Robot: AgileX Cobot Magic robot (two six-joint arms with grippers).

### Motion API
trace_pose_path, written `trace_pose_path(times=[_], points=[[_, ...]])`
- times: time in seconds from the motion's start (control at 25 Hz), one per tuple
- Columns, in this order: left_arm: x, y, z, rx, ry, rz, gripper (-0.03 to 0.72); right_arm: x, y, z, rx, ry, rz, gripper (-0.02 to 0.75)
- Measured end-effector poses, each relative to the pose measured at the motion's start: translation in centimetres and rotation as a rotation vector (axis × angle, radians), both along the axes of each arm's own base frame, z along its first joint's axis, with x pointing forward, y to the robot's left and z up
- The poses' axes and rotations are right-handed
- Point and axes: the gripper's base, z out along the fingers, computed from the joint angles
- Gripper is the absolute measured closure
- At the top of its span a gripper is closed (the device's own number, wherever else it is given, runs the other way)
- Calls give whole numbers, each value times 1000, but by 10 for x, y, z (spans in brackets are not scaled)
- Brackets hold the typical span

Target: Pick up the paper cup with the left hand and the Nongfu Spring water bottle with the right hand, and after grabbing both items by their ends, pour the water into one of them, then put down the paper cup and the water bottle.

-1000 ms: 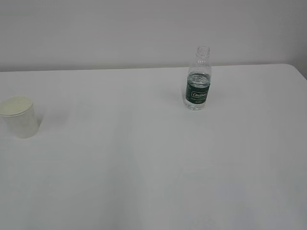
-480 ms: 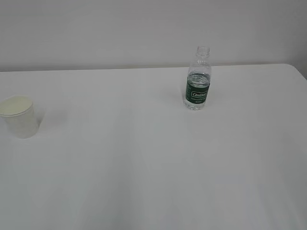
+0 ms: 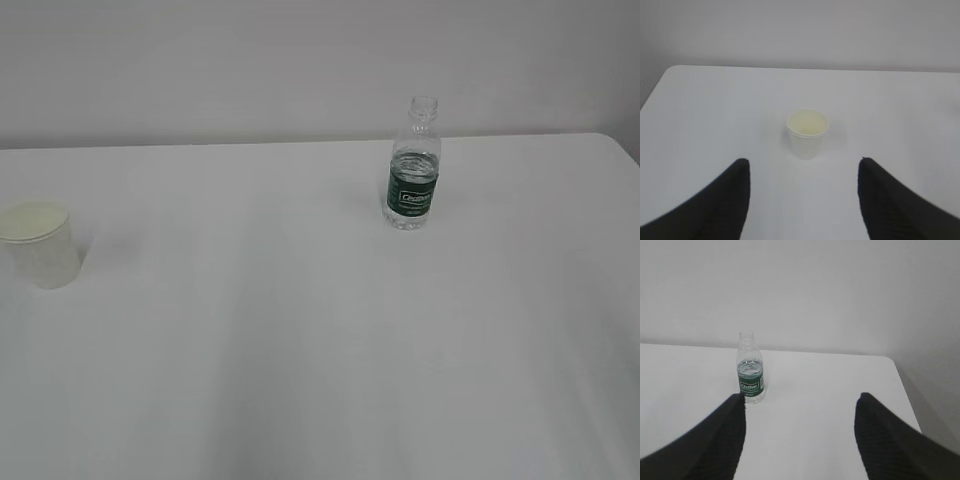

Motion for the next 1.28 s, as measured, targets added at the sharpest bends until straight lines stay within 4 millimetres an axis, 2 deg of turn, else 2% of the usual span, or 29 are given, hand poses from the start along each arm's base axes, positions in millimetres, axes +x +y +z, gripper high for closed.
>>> trace_pose_path(times=[0.16, 0.28, 0.6, 0.96, 1.28], points=[[8, -1, 2, -1, -16, -6, 126, 14, 2, 3, 29, -18, 16, 219], [17, -3, 4, -6, -40, -15, 101, 24, 5, 6, 40, -39, 45, 219], [42, -5, 2, 0, -25, -24, 99, 48, 7, 8, 39, -60, 75, 219], [72, -8, 3, 28, -93, -44, 101, 94, 20, -6, 76, 21, 124, 219], [88, -11, 6, 18, -166, -63, 113, 131, 30, -16, 79, -16, 106, 218]])
